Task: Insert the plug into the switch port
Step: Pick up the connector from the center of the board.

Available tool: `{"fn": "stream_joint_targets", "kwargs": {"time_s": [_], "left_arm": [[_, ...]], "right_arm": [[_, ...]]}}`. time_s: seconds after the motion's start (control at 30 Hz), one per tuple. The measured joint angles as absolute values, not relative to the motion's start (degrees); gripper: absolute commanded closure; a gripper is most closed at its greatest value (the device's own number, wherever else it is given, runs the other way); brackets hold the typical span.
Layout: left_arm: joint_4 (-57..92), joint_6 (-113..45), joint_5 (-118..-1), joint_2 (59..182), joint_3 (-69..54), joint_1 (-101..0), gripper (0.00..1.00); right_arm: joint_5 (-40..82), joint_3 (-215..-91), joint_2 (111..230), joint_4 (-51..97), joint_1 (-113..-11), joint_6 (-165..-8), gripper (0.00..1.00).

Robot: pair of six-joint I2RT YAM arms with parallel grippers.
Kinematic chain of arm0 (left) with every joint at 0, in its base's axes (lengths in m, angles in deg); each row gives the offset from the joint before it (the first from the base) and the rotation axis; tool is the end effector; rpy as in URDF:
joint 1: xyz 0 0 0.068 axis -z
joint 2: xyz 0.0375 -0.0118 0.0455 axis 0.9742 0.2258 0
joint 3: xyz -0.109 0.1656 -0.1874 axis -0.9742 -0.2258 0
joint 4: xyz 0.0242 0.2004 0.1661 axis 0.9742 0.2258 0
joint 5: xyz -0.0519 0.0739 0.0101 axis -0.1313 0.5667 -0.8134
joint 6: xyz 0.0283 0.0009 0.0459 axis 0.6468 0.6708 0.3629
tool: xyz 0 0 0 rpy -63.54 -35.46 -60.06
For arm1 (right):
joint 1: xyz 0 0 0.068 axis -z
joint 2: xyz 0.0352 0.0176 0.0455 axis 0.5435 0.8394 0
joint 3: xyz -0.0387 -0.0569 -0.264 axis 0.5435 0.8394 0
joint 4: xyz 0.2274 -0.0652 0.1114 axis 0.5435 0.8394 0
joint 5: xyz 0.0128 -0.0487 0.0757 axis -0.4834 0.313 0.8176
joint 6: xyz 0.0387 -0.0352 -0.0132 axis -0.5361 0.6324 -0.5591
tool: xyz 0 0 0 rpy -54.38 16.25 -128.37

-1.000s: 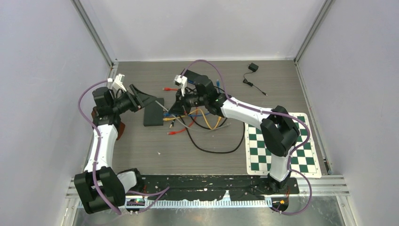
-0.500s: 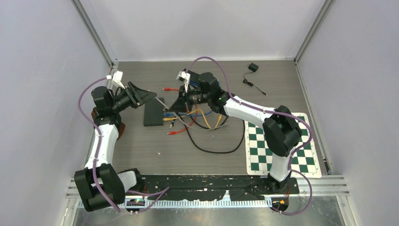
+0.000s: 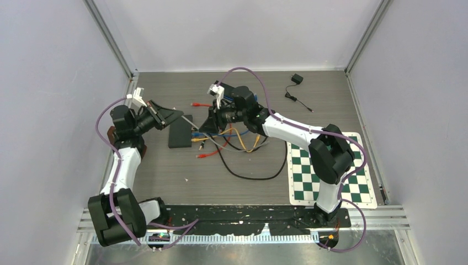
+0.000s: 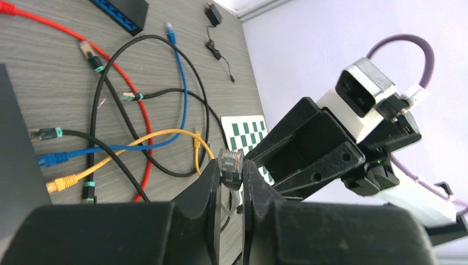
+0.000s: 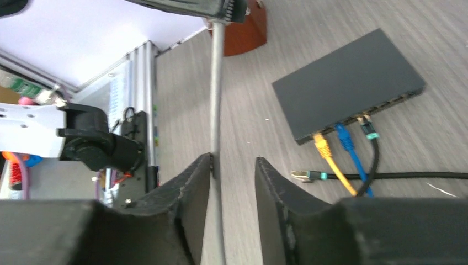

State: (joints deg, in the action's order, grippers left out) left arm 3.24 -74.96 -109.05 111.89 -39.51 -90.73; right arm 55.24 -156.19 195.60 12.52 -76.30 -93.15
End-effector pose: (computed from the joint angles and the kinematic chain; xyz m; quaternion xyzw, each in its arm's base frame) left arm 0.2529 0.0311 0.2844 -0.1096 0.7317 -0.5359 0.4068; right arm 0.2996 0.3156 0.2806 -0.3983 0.6705 0.5145 0.3565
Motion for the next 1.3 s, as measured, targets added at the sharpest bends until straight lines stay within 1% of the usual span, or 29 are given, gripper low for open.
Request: {"fn": "stream_joint_targets", "kwargs": {"time_s": [0.07, 0.1, 0.13, 0.27, 0.4, 0.5, 0.6, 0.7, 0.87, 1.0, 1.1, 1.3], "left_arm": [[8.9, -74.6, -106.3, 110.4, -38.7, -90.7, 1.00], [9.7, -74.4, -105.9, 110.1, -38.4, -90.7, 1.00], [14.2, -73.8, -104.1, 109.4, -37.0, -90.7, 1.00], [28.6, -70.4, -96.3, 106.4, -29.3, -90.7, 1.00], [38.1, -69.4, -87.5, 101.1, -24.8, -90.7, 1.00], [44.5, -70.5, -81.7, 98.1, -22.6, -90.7, 1.00], [50.1, -73.0, -78.0, 97.7, -21.5, -90.7, 1.00], [55.0, -76.3, -76.4, 98.2, -22.1, -90.7, 1.00], [58.0, -83.3, -76.3, 98.2, -26.8, -90.7, 1.00], [59.7, -86.8, -75.8, 97.4, -29.5, -90.7, 1.00], [60.1, -89.4, -75.6, 95.7, -30.9, -90.7, 1.00], [60.4, -92.8, -75.6, 94.6, -32.4, -90.7, 1.00]], "right_arm": [[52.3, -156.2, 194.9, 14.4, -76.3, -92.1, 0.43], [50.6, -156.0, 194.1, 15.1, -76.3, -91.5, 0.42], [48.6, -155.6, 193.0, 15.8, -76.2, -90.7, 0.40], [39.2, -153.0, 185.2, 18.0, -76.2, -87.4, 0.38], [28.6, -151.9, 175.4, 18.1, -76.2, -83.7, 0.38], [25.0, -151.5, 170.4, 16.5, -76.1, -79.7, 0.35], [22.8, -150.9, 168.5, 13.8, -77.4, -73.6, 0.34], [20.4, -150.9, 170.2, 11.4, -81.0, -65.7, 0.32], [16.2, -150.9, 179.0, 8.1, -91.0, -50.6, 0.31], [14.7, -150.4, 185.7, 5.9, -96.1, -43.4, 0.31], [13.6, -150.1, 189.3, 4.0, -98.3, -39.3, 0.34], [11.7, -151.7, 194.9, 1.3, -99.6, -33.8, 0.38]]}}
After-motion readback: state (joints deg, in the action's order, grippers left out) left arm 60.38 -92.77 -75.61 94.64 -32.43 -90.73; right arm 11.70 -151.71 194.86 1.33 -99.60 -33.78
